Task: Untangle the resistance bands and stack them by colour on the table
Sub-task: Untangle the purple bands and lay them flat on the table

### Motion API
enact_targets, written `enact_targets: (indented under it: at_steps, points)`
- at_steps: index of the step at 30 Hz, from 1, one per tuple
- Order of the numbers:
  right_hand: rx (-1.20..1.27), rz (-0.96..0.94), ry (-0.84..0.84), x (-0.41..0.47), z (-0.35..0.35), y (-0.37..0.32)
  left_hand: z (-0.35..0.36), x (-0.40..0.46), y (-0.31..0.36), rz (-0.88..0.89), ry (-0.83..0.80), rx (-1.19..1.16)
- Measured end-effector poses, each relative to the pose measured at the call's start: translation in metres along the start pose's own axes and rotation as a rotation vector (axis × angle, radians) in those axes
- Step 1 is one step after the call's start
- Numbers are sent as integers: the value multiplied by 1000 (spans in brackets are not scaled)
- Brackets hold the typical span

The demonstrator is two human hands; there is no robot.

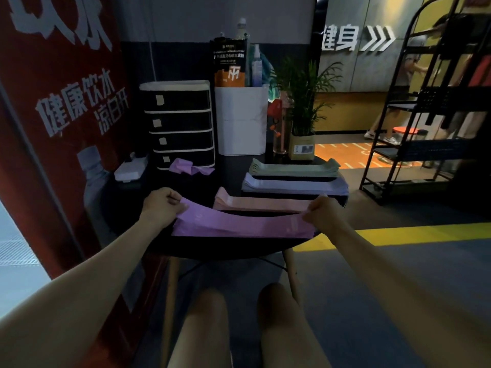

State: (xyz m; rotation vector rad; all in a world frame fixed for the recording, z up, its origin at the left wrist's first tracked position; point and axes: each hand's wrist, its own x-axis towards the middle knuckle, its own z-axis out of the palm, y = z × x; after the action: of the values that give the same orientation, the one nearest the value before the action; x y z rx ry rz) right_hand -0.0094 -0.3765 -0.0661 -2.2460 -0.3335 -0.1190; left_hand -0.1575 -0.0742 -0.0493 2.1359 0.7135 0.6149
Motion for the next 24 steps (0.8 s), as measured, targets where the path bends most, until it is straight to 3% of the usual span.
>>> enact_targets:
  at_steps: [11, 18, 20, 24]
  points:
    - [-152, -117, 22, -6, 12, 18, 18, -6, -23, 22, 13, 2]
    - [-351, -246, 45, -11, 9, -4, 1, -4, -34, 129, -104, -102]
    - [-310, -384, -24, -19, 15, -24, -8, -1, -36, 155, -211, -135]
    - [-294, -580, -384, -35, 54, -62, -12, 1, -42, 151, -462, -38]
